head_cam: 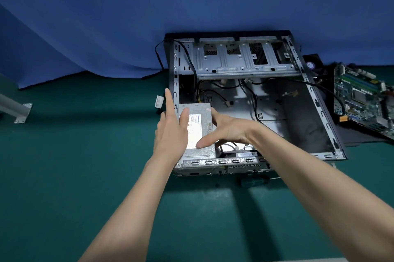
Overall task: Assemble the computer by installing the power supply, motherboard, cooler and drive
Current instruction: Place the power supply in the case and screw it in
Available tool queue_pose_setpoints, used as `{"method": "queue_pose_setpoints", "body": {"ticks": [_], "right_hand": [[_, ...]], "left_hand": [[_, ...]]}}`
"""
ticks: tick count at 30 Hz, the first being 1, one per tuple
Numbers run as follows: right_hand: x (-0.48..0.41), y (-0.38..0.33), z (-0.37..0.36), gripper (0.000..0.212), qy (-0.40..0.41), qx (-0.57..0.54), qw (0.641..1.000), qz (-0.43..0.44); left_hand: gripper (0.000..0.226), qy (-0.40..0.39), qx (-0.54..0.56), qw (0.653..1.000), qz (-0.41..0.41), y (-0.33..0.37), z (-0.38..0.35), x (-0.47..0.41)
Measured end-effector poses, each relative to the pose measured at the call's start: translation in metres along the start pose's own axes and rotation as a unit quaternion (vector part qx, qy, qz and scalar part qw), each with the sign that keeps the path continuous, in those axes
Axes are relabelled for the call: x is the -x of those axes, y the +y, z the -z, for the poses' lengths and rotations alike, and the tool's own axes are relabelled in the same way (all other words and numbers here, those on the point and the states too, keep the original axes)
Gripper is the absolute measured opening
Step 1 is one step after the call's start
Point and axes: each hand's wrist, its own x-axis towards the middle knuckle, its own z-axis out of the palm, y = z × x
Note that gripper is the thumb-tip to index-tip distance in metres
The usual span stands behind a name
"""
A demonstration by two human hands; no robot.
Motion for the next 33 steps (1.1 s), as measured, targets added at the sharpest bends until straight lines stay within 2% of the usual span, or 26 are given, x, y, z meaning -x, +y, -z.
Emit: {"method": "queue_pose_setpoints", "body": {"ticks": [4, 10, 12, 14, 15, 16, 17, 18, 19, 20, 21, 24, 26, 27, 29, 30, 31, 33], "right_hand": [[0.001, -0.006, 0.0, 0.151, -0.008, -0.041, 0.999, -0.025], [0.01, -0.006, -0.007, 0.134, 0.008, -0.077, 0.997, -0.015], [0.023, -0.011, -0.009, 0.125, 0.035, -0.057, 0.998, -0.002], [0.044, -0.015, -0.014, 0.104, 0.122, -0.029, 0.991, 0.037], [0.057, -0.015, -0.017, 0.083, 0.196, -0.031, 0.977, 0.074], [0.071, -0.012, -0.021, 0.056, 0.292, -0.042, 0.948, 0.117], [0.086, -0.007, -0.025, 0.03, 0.398, -0.057, 0.903, 0.153], [0.101, 0.0, -0.031, 0.024, 0.492, -0.079, 0.851, 0.165], [0.114, 0.01, -0.038, 0.035, 0.553, -0.097, 0.813, 0.151], [0.127, 0.02, -0.048, 0.042, 0.58, -0.106, 0.798, 0.124], [0.136, 0.031, -0.06, 0.044, 0.587, -0.103, 0.798, 0.09], [0.143, 0.07, -0.096, 0.043, 0.528, -0.099, 0.841, -0.067], [0.13, 0.092, -0.11, 0.042, 0.458, -0.123, 0.863, -0.176], [0.121, 0.101, -0.112, 0.04, 0.429, -0.158, 0.862, -0.219], [0.1, 0.111, -0.11, 0.033, 0.416, -0.278, 0.827, -0.258], [0.09, 0.114, -0.108, 0.032, 0.423, -0.335, 0.801, -0.26], [0.082, 0.115, -0.104, 0.031, 0.432, -0.379, 0.775, -0.261], [0.07, 0.119, -0.1, 0.028, 0.445, -0.432, 0.74, -0.26]], "left_hand": [[0.053, 0.021, -0.029, 0.999, -0.008, 0.004, -0.003, -0.002], [0.052, 0.03, -0.063, 0.997, -0.015, 0.004, -0.002, -0.006], [0.049, 0.031, -0.072, 0.997, -0.021, 0.005, -0.001, -0.004], [0.047, 0.023, -0.071, 0.997, -0.025, 0.006, 0.0, -0.002], [0.046, 0.019, -0.06, 0.998, -0.026, 0.005, 0.001, -0.001], [0.045, 0.016, -0.043, 0.998, -0.031, 0.004, 0.002, 0.002], [0.044, 0.011, -0.017, 0.999, -0.035, 0.003, 0.002, 0.005], [0.044, 0.007, 0.013, 0.999, -0.035, 0.003, 0.003, 0.008], [0.043, 0.006, 0.041, 0.999, -0.031, 0.003, 0.004, 0.012], [0.043, 0.01, 0.06, 0.998, -0.027, 0.003, 0.005, 0.014], [0.043, 0.016, 0.071, 0.997, -0.026, 0.003, 0.006, 0.016], [0.045, 0.039, 0.047, 0.998, -0.032, 0.0, 0.003, 0.026], [0.046, 0.044, -0.024, 0.998, -0.028, -0.004, -0.002, 0.034], [0.047, 0.049, -0.066, 0.996, -0.027, -0.004, -0.004, 0.04], [0.046, 0.089, -0.135, 0.985, -0.052, -0.002, -0.006, 0.053], [0.042, 0.137, -0.174, 0.97, -0.099, -0.002, -0.008, 0.059], [0.036, 0.199, -0.217, 0.94, -0.17, -0.003, -0.011, 0.066], [0.022, 0.291, -0.273, 0.855, -0.332, -0.013, -0.022, 0.08]]}}
